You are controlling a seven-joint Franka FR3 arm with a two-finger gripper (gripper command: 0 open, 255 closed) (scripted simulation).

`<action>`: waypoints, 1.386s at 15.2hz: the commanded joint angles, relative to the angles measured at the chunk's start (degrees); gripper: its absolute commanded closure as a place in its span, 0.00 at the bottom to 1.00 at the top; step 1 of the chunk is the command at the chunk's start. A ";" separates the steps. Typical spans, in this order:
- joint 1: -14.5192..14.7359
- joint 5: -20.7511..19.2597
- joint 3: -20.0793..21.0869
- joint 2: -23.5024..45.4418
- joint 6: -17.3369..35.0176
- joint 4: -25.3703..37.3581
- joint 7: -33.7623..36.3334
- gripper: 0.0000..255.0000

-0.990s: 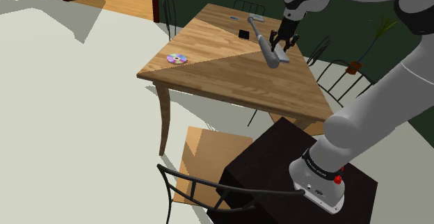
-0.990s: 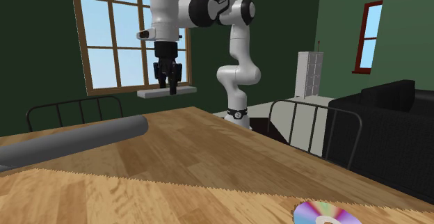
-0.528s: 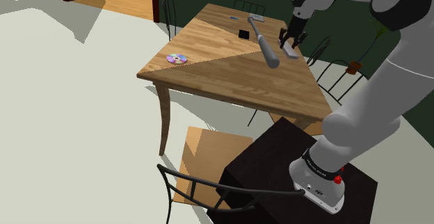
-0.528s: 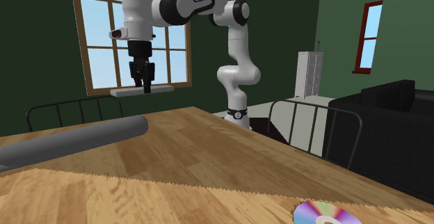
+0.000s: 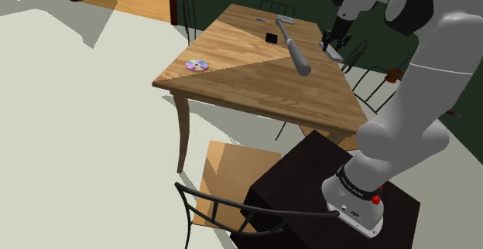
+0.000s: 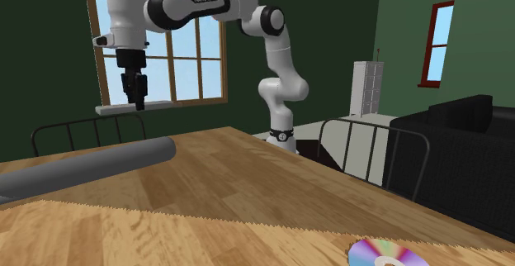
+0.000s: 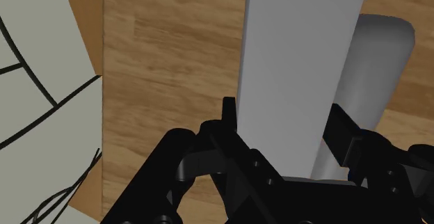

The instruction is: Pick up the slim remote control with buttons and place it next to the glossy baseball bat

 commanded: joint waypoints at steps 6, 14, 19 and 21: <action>-8.31 4.96 -0.58 16.11 -8.29 23.81 -6.97 1.00; -15.25 7.69 0.53 30.14 -14.74 44.42 -9.25 1.00; -14.19 7.58 0.37 28.73 -9.80 37.93 -9.65 1.00; -13.88 7.58 0.35 28.47 -8.07 35.91 -9.78 1.00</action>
